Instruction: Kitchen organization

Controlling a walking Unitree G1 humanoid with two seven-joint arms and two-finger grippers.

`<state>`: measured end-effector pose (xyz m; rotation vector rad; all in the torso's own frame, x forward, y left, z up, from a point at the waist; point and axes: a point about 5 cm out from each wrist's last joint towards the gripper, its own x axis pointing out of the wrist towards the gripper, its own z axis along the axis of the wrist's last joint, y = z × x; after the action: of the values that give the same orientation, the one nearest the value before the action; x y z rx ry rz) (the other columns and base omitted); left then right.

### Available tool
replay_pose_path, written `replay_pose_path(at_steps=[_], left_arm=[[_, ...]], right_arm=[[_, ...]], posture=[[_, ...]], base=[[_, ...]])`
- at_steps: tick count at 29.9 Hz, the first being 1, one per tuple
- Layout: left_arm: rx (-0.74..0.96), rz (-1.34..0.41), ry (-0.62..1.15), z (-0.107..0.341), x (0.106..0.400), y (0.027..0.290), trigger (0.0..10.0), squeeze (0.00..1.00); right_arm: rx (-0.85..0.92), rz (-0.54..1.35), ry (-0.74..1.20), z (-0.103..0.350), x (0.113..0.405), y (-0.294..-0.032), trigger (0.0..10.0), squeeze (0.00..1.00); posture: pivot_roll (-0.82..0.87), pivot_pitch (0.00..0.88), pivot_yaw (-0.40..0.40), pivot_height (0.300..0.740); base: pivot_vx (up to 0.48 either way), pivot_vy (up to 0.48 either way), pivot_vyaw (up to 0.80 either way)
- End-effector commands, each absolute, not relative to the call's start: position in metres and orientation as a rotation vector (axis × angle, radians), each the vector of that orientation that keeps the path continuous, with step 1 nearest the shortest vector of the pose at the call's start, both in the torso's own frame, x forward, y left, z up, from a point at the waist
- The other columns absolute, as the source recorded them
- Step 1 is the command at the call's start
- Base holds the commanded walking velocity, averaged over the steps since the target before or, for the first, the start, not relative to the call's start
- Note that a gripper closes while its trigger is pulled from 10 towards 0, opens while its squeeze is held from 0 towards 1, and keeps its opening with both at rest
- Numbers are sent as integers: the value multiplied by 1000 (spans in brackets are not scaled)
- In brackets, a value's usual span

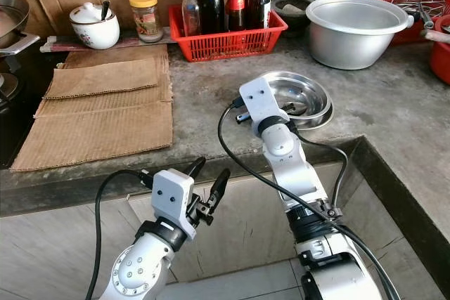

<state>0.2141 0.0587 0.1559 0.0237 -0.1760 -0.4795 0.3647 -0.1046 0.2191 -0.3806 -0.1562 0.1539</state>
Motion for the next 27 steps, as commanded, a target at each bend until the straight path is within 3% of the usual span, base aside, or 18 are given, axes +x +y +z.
replay_pose_path(at_steps=[1, 2, 3, 5, 6, 10, 11, 13, 14, 15, 16, 25, 26, 27], left_arm=[[30, -487, -170, 155, 213, 57, 10000, 0], [29, -487, -169, 155, 213, 57, 10000, 0], [29, -487, -169, 155, 214, 57, 10000, 0], [30, -487, -168, 155, 214, 57, 10000, 0], [30, -488, -168, 154, 213, 57, 10000, 0], [31, -488, -167, 154, 213, 57, 10000, 0], [31, -488, -166, 154, 213, 57, 10000, 0], [32, -488, -165, 154, 213, 57, 10000, 0], [32, -487, -165, 154, 213, 58, 10000, 0], [32, -487, -164, 153, 213, 58, 10000, 0], [33, -486, -163, 153, 214, 58, 10000, 0], [36, -485, -163, 154, 214, 58, 10000, 0], [36, -484, -163, 154, 214, 57, 10000, 0], [36, -484, -163, 154, 214, 57, 10000, 0]], right_arm=[[-354, 138, -155, 222, 364, -107, 0, 0], [-356, 139, -154, 222, 365, -108, 0, 0], [-363, 135, -156, 223, 365, -108, 7451, 0], [-368, 132, -158, 223, 365, -109, 7451, 0], [-373, 142, -158, 222, 365, -108, 10000, 0], [-371, 149, -157, 222, 364, -108, 10000, 0], [-374, 149, -162, 222, 364, -107, 10000, 1000], [-376, 149, -165, 222, 363, -107, 10000, 1000], [-382, 153, -169, 222, 363, -106, 10000, 925], [-384, 157, -170, 223, 363, -106, 10000, 925], [-395, 161, -173, 223, 363, -105, 10000, 0], [-385, 151, -177, 226, 363, -106, 10000, 0], [-385, 147, -180, 227, 363, -107, 8275, 0], [-385, 147, -180, 227, 363, -107, 8275, 0]], posture=[[113, 113, -38, 740], [113, 113, -38, 740], [113, 113, -38, 740], [113, 113, -38, 740], [113, 106, -37, 740], [113, 105, -34, 740], [113, 104, -36, 740], [113, 104, -36, 740], [113, 104, -36, 740], [113, 104, -36, 740], [113, 106, -35, 740], [111, 111, -33, 740], [112, 112, -36, 740], [112, 112, -36, 740]], base=[[0, 0, 0], [0, 0, 0], [0, 0, 0], [0, 0, 0], [0, 0, 0], [0, 0, 0], [0, 0, 0], [0, 0, 0], [0, 0, 0], [0, 0, 0], [0, 0, 0], [0, 0, 0], [0, 0, 0], [0, 0, 0]])
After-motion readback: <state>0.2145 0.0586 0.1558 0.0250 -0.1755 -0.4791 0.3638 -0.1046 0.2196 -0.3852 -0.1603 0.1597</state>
